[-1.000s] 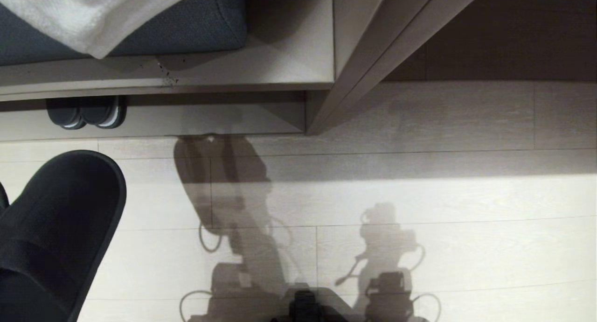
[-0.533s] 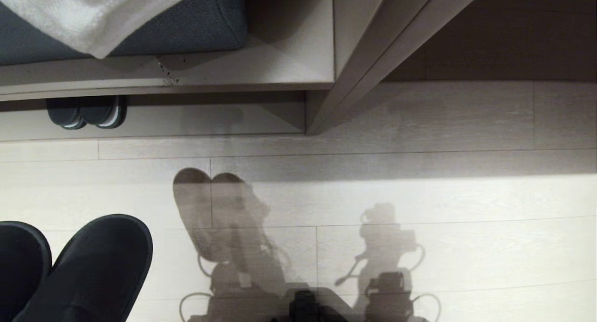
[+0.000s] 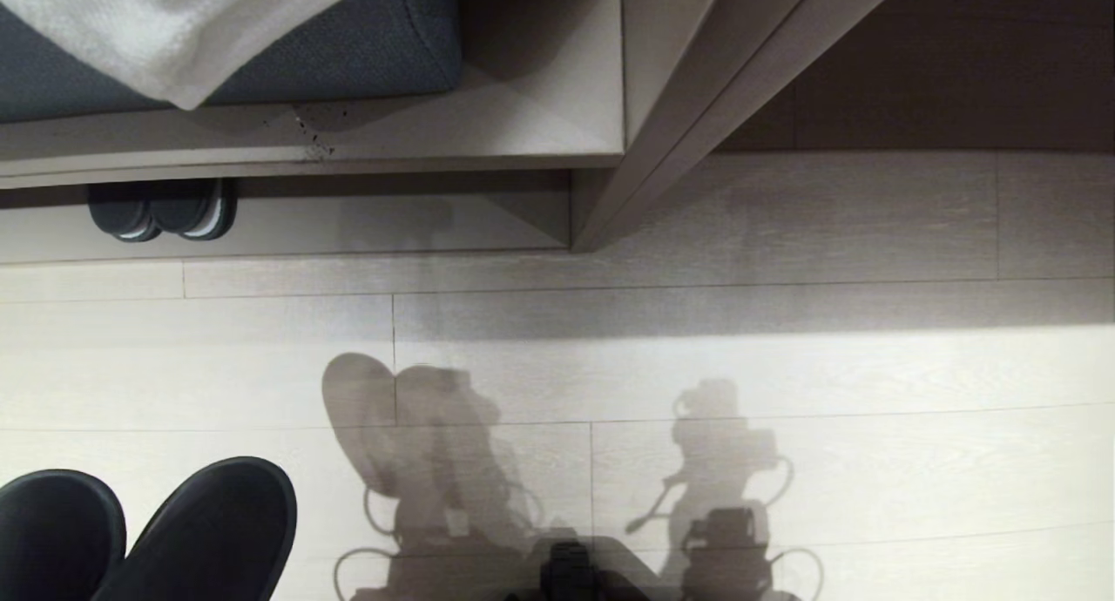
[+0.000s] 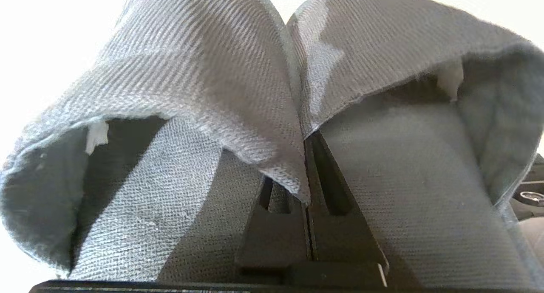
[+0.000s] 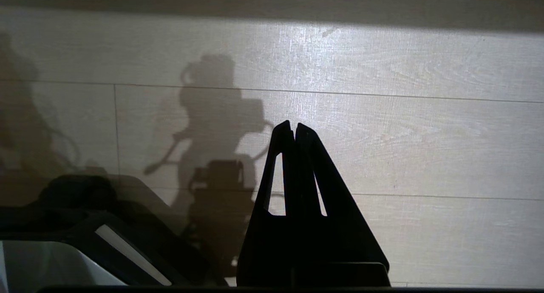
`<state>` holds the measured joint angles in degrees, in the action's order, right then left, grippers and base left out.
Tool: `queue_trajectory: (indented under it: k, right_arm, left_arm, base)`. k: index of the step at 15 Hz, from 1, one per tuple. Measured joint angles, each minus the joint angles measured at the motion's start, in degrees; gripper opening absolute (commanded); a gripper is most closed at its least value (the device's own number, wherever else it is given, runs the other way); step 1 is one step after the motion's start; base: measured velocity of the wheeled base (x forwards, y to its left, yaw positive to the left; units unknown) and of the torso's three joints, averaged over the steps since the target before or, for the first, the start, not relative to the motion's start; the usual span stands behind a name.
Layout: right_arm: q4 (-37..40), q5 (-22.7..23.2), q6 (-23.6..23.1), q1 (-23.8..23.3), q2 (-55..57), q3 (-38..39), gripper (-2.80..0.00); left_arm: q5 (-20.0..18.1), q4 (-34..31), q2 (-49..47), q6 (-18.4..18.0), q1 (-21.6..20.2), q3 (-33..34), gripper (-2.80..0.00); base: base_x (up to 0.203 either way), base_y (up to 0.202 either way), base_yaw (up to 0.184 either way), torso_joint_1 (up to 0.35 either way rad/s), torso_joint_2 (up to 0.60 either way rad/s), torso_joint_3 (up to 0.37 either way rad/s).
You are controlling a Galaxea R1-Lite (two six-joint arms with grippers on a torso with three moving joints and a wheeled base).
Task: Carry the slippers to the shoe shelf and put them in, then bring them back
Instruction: Place the slippers on the floor
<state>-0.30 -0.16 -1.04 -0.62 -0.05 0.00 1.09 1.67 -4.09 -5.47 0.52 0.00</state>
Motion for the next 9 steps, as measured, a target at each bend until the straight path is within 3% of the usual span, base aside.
queue_trajectory:
  k: [9]
  right_arm:
    - [0.0, 0.0, 0.0, 0.0, 0.0, 0.0, -2.8]
  left_arm:
    - [-0.1, -2.2, 4.2, 3.1, 0.0, 0.0, -2.8]
  base:
    - [0.0, 0.0, 0.0, 0.0, 0.0, 0.0]
